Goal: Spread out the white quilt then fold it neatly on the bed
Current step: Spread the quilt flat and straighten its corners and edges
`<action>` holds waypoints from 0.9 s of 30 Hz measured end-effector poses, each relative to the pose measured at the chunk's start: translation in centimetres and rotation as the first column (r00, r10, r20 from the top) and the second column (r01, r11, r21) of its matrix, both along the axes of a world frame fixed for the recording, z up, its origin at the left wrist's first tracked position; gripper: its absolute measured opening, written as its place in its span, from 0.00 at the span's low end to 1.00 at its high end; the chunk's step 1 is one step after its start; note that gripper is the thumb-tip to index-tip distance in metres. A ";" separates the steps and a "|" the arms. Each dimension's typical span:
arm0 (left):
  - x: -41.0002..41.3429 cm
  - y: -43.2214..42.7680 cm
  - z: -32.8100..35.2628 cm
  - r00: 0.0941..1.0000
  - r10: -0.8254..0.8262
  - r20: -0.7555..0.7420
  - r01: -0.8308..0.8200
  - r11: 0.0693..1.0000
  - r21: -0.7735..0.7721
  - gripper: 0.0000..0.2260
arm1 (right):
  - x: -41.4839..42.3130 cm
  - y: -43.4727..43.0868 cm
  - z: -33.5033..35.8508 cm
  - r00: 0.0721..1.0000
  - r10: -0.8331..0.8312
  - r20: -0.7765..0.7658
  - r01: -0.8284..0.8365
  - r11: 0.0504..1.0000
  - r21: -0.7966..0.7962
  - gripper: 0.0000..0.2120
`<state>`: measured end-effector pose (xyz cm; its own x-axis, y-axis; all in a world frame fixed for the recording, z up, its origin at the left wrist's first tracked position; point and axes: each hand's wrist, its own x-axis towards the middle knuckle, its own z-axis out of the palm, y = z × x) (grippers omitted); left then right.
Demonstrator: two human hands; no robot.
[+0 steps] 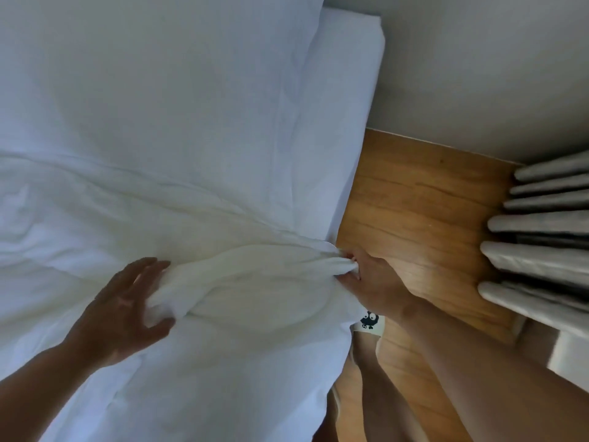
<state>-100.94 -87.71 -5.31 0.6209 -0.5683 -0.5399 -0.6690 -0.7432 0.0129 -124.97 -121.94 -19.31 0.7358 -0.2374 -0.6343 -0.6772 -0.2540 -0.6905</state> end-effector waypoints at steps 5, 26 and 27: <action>-2.0 1.4 0.1 0.978 0.079 0.191 -0.079 0.997 -0.009 0.26 | 2.5 -1.0 -0.6 0.994 0.088 -0.071 -0.073 0.979 0.192 0.24; 12.0 -7.8 -5.3 0.929 0.008 0.370 -0.137 0.936 0.324 0.27 | 2.9 -4.3 -0.1 0.959 0.225 -0.172 -0.194 0.964 0.183 0.12; 12.5 -7.5 -4.8 0.923 0.068 0.380 -0.184 0.943 0.277 0.29 | 2.9 -4.0 0.2 0.951 0.244 -0.191 -0.234 0.969 0.073 0.12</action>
<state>-88.42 -95.26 -10.09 0.8605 -0.3175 -0.3984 -0.4848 -0.7507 -0.4488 -122.08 -125.90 -19.12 0.6267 -0.0351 -0.7784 -0.7243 -0.3947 -0.5654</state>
